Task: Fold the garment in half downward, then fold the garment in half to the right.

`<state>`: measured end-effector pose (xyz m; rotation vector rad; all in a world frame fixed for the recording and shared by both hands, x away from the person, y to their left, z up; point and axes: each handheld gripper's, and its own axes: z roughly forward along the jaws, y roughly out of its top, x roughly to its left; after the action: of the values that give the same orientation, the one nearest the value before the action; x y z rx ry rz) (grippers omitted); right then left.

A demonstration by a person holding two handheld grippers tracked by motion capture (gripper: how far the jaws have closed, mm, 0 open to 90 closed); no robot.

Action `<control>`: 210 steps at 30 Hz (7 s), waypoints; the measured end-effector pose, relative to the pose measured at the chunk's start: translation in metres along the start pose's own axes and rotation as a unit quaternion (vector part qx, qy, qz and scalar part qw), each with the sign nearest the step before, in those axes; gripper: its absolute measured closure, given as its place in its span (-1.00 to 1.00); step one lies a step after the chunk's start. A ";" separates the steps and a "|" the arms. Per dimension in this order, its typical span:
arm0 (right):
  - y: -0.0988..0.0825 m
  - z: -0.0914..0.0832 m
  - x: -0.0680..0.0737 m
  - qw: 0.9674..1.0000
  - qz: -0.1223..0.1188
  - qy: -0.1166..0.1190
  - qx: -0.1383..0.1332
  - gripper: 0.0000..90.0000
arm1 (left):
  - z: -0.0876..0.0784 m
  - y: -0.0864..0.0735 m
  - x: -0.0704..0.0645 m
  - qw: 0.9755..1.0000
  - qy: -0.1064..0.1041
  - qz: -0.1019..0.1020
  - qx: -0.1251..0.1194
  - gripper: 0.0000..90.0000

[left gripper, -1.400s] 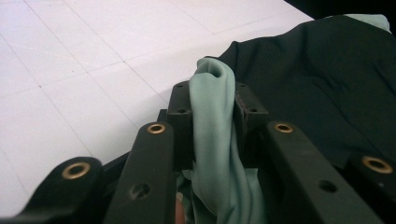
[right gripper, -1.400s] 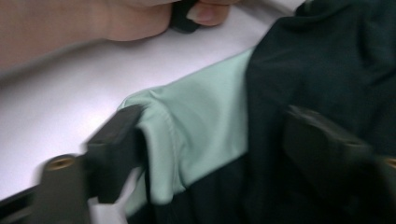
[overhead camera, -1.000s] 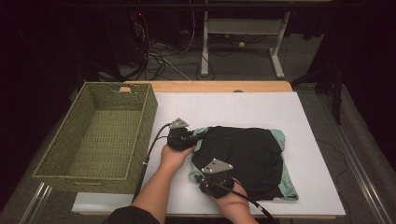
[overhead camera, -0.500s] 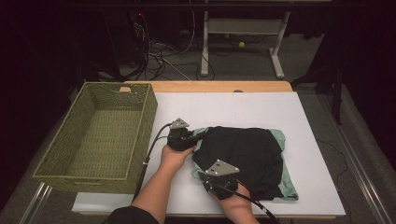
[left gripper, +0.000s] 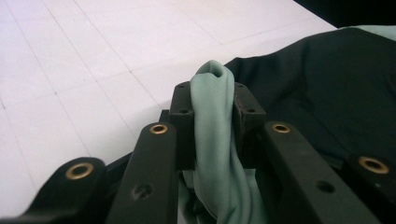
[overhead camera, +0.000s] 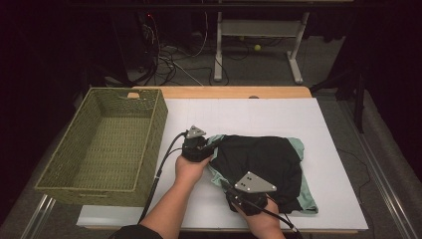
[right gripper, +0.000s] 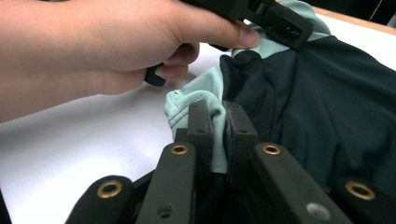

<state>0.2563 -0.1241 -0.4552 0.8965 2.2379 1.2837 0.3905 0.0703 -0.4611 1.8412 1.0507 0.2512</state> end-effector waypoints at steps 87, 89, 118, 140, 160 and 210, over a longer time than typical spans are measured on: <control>-0.006 -0.057 -0.036 0.997 0.020 -0.040 -0.055 0.85 | -0.017 0.057 -0.051 1.000 -0.002 0.002 -0.014 0.40; -0.009 -0.061 -0.038 0.997 0.018 -0.045 -0.055 0.85 | -0.014 0.058 -0.055 1.000 -0.005 0.005 -0.017 0.40; -0.033 -0.068 -0.061 0.994 0.059 -0.067 -0.057 0.85 | 0.008 0.072 -0.076 0.997 -0.051 0.039 -0.039 -0.23; -0.034 -0.067 -0.060 0.995 0.057 -0.070 -0.052 0.85 | -0.033 0.059 -0.060 0.996 -0.061 0.056 -0.043 -0.33; -0.041 -0.071 -0.066 0.994 0.070 -0.067 -0.047 0.84 | 0.004 0.056 -0.084 0.995 -0.064 0.075 -0.008 0.68; 0.004 -0.023 -0.132 0.995 0.057 -0.080 -0.030 0.94 | 0.019 0.060 -0.092 0.994 -0.092 0.066 0.006 0.16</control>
<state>0.3375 -0.2289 -0.4361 1.0787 2.0395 1.2740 0.3791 -0.0206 -0.3981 1.9088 0.8066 0.1503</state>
